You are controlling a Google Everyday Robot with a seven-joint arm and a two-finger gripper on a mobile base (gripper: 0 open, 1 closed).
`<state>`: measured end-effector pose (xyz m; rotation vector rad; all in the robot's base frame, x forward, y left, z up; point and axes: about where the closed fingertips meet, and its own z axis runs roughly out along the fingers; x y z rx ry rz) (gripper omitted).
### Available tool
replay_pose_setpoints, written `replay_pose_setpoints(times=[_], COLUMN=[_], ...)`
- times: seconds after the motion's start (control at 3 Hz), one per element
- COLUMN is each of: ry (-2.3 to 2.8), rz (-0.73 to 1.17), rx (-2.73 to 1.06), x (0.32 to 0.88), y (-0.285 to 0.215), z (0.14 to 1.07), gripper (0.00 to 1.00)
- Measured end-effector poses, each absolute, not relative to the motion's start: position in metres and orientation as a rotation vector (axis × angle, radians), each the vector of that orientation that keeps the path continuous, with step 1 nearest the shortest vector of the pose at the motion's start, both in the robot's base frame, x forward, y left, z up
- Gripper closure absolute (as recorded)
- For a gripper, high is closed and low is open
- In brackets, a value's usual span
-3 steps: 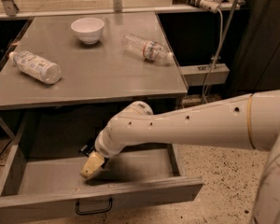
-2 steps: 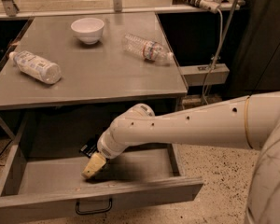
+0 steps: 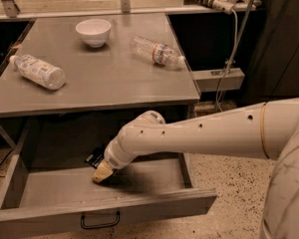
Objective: Pick rxbar blueberry from top drawer and place on counter
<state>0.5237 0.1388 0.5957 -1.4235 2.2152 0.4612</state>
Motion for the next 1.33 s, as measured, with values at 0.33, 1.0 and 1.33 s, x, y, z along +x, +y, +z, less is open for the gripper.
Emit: replay_pose_setpoints(times=[0.33, 1.0, 1.33], ry=[2.215, 2.215, 2.215], rz=[0.461, 0.461, 0.461], rx=[-1.424, -1.424, -1.424], x=[0.5237, 0.5237, 0.5239], y=[0.1388, 0.1388, 0.1399], z=[0.5957, 0.5957, 0.6031], gripper=[0.59, 1.0, 1.0])
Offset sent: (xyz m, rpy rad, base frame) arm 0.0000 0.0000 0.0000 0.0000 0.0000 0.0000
